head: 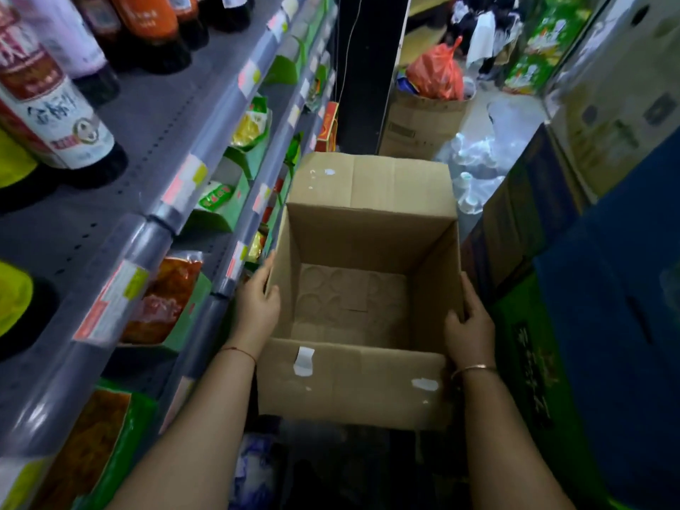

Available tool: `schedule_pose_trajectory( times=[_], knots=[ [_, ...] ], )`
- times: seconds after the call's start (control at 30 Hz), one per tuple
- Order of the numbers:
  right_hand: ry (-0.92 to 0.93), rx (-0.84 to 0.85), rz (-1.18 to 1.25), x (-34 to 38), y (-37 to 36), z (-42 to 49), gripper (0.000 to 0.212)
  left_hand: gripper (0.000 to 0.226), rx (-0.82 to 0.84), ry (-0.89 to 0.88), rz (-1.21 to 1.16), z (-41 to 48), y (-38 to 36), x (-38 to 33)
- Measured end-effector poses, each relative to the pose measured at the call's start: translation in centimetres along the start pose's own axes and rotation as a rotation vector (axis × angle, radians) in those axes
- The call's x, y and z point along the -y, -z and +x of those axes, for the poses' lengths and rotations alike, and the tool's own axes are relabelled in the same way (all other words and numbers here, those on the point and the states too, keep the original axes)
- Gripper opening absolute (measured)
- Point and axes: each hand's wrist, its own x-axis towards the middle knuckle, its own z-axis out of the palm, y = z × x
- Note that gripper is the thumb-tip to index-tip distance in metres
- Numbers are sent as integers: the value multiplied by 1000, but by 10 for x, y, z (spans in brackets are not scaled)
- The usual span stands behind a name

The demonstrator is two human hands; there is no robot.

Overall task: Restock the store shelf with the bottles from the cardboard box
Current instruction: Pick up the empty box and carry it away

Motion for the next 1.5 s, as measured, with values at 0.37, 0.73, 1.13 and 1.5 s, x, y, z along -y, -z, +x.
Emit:
schedule_pose_trajectory(
  times=[0.37, 0.73, 1.13, 1.5],
  knots=[
    [-76, -3, 55, 6, -43, 98, 67, 60, 16, 8, 2, 111, -29, -2],
    [-108, 3, 30, -7, -76, 206, 65, 58, 29, 64, -56, 204, -82, 7],
    [-184, 1, 67, -57, -110, 284, 67, 60, 101, 155, -75, 281, -148, 47],
    [-131, -8, 5, -89, -133, 313, 67, 62, 126, 173, -9, 317, -184, 82]
  ],
)
